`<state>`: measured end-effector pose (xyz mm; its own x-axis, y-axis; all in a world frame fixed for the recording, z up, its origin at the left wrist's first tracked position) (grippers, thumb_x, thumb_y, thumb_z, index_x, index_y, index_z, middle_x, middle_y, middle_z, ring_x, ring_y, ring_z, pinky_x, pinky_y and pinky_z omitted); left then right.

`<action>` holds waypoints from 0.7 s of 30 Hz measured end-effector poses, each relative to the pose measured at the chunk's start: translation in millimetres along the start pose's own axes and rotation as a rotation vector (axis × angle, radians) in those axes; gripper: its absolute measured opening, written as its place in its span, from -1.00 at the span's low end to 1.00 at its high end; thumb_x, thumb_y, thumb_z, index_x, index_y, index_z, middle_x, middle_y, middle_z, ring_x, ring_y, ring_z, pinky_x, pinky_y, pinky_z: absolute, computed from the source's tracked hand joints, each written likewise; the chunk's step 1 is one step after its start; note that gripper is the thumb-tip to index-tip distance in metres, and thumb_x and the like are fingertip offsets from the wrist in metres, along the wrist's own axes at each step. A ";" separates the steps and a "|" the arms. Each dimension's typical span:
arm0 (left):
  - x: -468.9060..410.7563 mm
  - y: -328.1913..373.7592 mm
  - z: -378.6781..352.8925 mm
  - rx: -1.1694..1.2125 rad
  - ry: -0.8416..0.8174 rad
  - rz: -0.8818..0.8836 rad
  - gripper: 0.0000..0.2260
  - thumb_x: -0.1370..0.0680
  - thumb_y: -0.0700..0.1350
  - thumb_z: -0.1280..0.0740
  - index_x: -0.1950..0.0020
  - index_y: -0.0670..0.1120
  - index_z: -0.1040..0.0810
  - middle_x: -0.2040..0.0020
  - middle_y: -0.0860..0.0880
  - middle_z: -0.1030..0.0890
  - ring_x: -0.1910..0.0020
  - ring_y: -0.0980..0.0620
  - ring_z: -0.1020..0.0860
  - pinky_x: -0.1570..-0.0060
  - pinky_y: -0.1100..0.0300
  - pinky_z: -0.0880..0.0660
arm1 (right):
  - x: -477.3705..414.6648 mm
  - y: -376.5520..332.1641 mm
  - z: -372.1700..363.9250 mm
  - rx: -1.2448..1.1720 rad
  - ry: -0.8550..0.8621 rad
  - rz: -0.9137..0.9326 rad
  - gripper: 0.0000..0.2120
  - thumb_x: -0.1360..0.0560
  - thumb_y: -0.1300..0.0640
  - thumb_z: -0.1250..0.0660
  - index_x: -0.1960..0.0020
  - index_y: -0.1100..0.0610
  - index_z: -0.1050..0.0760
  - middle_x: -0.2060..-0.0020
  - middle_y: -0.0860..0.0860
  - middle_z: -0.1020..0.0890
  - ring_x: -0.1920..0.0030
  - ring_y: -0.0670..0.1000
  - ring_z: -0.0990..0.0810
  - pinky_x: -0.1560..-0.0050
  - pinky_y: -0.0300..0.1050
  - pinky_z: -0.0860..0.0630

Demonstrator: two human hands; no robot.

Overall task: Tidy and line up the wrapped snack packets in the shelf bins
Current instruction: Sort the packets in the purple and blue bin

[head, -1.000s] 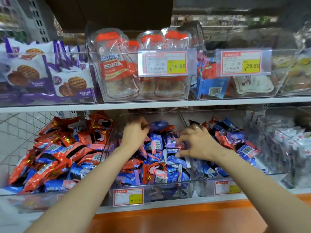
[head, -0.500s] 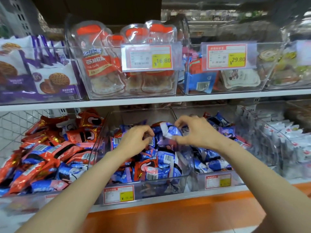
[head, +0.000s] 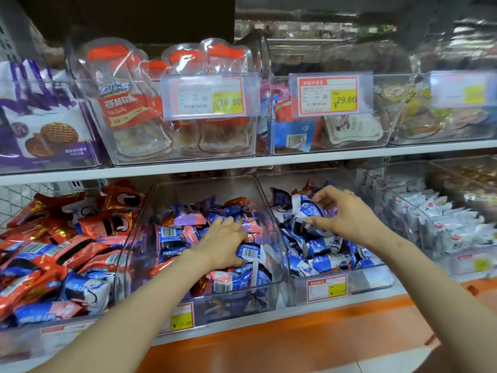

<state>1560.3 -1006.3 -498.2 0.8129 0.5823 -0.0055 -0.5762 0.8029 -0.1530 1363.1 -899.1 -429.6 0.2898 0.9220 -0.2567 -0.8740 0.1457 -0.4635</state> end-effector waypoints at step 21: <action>-39.8 25.6 70.8 0.483 0.278 0.187 -0.65 -0.55 -0.01 -0.29 -0.33 -0.04 -0.41 -0.18 -0.08 -0.55 -0.14 -0.09 -0.51 0.02 0.14 -0.41 | -10.1 32.8 16.4 -0.322 0.195 -0.180 -0.74 -0.47 0.22 -0.40 -0.14 0.21 -0.52 -0.06 0.08 -0.55 0.12 -0.01 -0.51 0.07 -0.20 -0.38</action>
<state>1507.2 -999.9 -431.9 0.6476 0.7169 -0.2583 -0.6322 0.6947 0.3431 1325.1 -897.7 -428.3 0.5221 0.8024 -0.2891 -0.6451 0.1498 -0.7493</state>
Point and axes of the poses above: each hand's wrist, its own x-axis away from the middle knuckle, its own z-axis out of the back of the hand, y = z × x, the point moved 5 cm from there along -x, towards the middle knuckle
